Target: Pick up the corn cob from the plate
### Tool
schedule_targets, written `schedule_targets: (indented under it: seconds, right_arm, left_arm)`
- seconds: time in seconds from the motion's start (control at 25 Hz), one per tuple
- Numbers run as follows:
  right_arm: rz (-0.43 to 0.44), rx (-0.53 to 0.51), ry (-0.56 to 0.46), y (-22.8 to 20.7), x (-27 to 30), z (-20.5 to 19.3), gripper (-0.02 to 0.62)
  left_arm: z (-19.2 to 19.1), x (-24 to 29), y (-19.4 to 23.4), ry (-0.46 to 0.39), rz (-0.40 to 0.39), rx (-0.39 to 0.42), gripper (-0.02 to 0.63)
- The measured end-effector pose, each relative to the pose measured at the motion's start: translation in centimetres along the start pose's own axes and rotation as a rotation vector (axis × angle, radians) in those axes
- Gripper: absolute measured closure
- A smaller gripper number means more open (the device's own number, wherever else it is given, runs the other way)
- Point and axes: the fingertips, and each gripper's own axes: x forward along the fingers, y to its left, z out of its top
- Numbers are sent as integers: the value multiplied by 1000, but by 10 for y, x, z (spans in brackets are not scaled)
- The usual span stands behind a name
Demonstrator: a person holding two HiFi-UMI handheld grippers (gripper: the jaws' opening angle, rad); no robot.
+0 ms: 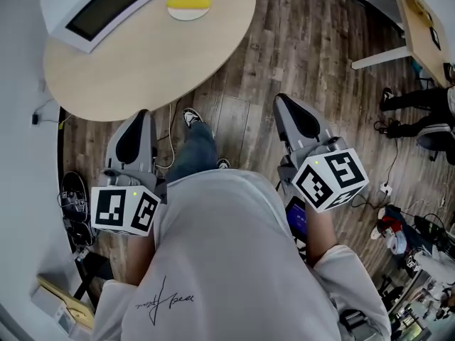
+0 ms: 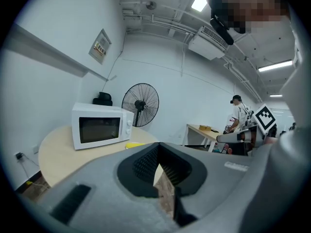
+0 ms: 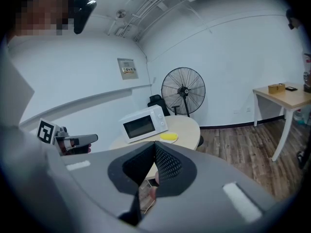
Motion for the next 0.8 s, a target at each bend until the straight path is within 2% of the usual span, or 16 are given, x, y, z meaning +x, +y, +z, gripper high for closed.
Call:
schedule_targets:
  seconds: [0.8]
  right_arm:
    - [26,-42,23,20,135,69,581]
  left_arm:
    - [56,76,93,-4,-30,-21,615]
